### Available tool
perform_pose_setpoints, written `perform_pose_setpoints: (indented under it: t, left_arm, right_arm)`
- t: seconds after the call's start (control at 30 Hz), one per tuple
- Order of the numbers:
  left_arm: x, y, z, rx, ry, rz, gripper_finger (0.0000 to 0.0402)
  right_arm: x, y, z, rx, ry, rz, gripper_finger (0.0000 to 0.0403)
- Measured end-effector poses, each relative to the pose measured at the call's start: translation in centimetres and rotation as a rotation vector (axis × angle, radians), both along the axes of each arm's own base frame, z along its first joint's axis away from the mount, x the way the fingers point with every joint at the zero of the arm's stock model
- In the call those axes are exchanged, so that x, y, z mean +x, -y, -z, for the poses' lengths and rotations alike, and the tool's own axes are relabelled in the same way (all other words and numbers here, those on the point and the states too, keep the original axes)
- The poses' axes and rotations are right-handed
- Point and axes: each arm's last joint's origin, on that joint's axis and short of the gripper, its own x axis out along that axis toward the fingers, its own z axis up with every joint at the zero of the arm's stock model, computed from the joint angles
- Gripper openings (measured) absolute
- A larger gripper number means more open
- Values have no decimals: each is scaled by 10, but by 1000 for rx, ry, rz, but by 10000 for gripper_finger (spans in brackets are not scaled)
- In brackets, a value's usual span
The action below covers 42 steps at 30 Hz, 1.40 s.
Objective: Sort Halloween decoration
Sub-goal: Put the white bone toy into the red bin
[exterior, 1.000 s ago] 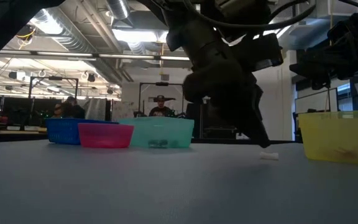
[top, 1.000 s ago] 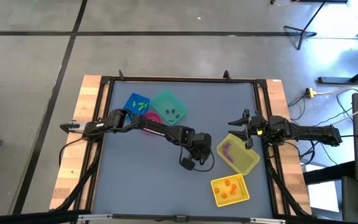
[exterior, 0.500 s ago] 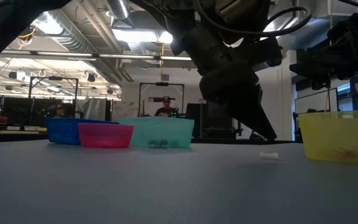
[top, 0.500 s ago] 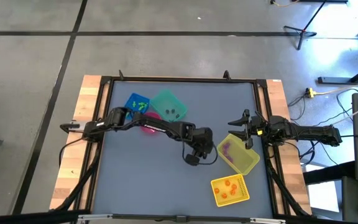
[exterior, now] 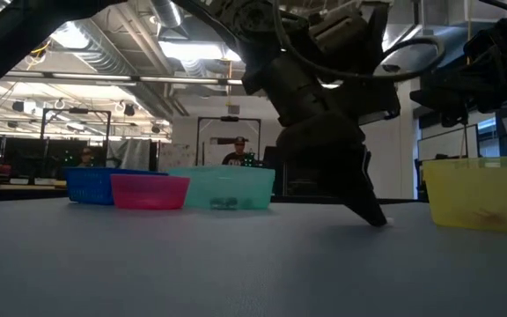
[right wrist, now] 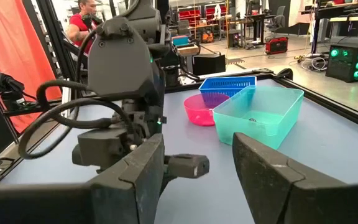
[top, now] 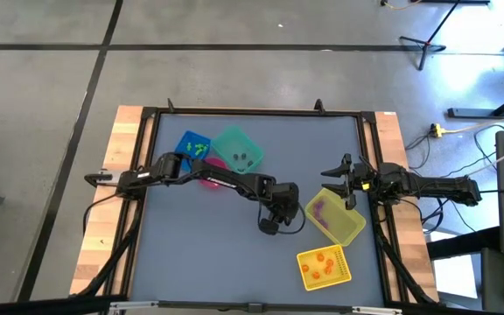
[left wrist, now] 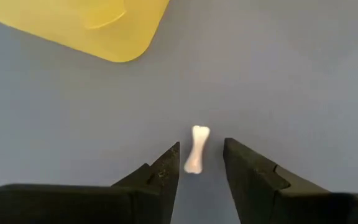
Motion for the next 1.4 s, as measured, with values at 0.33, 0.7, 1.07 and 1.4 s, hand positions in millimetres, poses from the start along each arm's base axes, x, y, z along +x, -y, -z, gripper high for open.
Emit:
perform_pose_setpoints:
  t: [0.33, 0.7, 1.07, 1.4]
  left_arm:
    - [-2, -2, 2, 4, -30, -8, 110]
    - [-2, -1, 2, 1, -33, -5, 11]
    - [-2, -1, 2, 3, -29, -7, 2]
    - [-5, 1, -13, 13, -17, -9, 0]
  right_arm:
    - [0, 0, 0, 0, 0, 0, 189]
    - [0, 0, 0, 0, 0, 0, 189]
    - [0, 0, 0, 0, 0, 0, 189]
    - [0, 0, 0, 0, 0, 0, 189]
